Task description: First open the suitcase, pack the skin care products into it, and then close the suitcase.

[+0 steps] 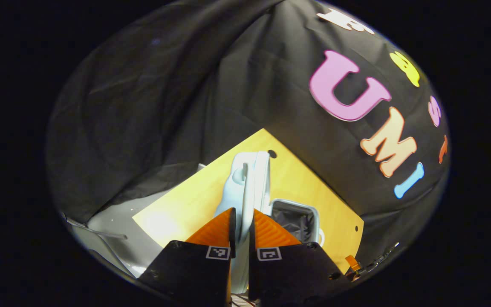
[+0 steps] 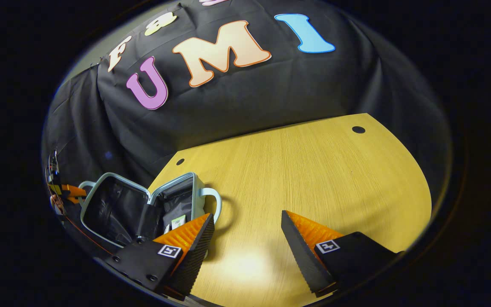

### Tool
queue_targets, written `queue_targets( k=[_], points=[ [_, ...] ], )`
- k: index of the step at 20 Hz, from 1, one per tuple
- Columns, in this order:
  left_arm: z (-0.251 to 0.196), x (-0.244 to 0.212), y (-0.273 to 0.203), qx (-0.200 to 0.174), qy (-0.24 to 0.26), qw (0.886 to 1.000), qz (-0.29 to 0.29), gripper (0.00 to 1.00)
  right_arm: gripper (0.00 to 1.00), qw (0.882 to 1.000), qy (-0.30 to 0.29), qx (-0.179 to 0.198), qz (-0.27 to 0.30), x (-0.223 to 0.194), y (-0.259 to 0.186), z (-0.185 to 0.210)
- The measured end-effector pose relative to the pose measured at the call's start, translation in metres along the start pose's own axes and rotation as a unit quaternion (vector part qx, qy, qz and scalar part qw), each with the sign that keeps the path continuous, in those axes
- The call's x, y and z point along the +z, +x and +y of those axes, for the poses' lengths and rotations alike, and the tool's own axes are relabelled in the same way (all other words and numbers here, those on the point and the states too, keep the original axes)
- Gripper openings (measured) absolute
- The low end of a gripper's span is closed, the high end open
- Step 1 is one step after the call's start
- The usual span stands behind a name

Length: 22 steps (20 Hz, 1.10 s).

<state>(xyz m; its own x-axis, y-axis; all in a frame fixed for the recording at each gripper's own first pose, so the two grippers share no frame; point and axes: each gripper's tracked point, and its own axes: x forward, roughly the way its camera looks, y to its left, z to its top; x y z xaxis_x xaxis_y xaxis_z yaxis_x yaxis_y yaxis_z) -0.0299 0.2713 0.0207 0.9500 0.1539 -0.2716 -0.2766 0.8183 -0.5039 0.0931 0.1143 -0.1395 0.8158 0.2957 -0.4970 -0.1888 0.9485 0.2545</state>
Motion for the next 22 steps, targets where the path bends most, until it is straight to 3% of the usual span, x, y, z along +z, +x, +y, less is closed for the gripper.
queue_targets(
  k=[6, 13, 17, 22],
  points=[
    [-0.115, -0.025, 0.006, -0.064, 0.067, 0.996, 0.015, 0.09, 0.98, 1.000, -0.010, 0.003, -0.011, 0.022, -0.004, -0.027],
    [-0.241, -0.108, 0.063, -0.148, 0.138, 0.973, 0.115, 0.10, 0.98, 0.999, 0.006, -0.017, -0.034, 0.033, -0.017, -0.059],
    [-0.266, -0.166, 0.118, -0.143, 0.175, 0.957, 0.183, 0.10, 0.98, 0.998, 0.009, -0.028, -0.048, 0.041, -0.030, -0.071],
    [-0.258, -0.222, 0.168, -0.106, 0.215, 0.940, 0.241, 0.10, 0.98, 0.997, 0.006, -0.041, -0.063, 0.050, -0.043, -0.089]
  ],
)
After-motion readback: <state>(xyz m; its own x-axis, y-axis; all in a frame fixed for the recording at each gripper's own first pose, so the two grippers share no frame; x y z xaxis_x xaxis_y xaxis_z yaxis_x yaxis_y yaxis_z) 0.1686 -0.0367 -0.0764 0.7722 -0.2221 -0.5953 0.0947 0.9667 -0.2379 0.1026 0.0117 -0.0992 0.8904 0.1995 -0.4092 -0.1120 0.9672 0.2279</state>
